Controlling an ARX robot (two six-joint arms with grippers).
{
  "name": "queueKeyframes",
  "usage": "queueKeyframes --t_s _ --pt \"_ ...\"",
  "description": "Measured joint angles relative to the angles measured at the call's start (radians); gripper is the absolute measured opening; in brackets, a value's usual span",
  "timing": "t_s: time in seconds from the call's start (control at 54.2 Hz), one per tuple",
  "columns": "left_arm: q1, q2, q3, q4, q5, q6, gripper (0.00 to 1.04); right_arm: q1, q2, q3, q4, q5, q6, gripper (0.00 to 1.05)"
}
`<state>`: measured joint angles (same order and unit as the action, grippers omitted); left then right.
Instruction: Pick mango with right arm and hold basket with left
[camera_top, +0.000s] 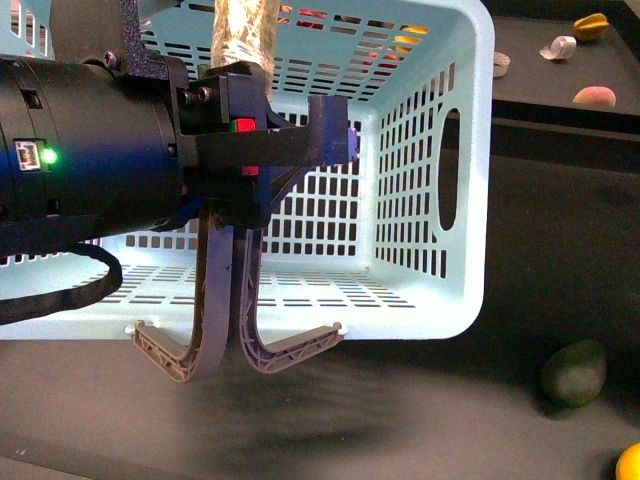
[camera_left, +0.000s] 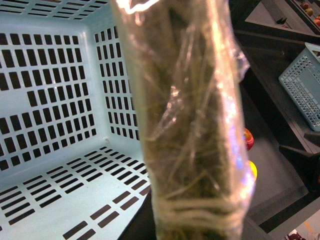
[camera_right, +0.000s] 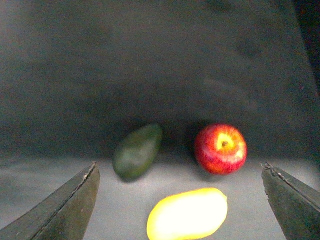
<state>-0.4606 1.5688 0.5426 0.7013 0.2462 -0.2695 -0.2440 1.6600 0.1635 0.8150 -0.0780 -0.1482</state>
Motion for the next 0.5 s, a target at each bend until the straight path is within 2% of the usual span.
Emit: queueKeyframes --t_s 0.111,0.221,0.498 --pt "0.000 0.000 0.000 0.000 0.002 0.000 0.08 -0.033 0.065 0.027 -0.065 -0.062 -0.105 0.97" --pt "0.000 0.000 0.000 0.000 0.007 -0.001 0.08 -0.069 0.134 0.067 -0.141 -0.099 -0.295 0.97" --pt "0.000 0.000 0.000 0.000 0.003 0.000 0.08 -0.101 0.295 0.132 -0.198 -0.114 -0.571 0.97"
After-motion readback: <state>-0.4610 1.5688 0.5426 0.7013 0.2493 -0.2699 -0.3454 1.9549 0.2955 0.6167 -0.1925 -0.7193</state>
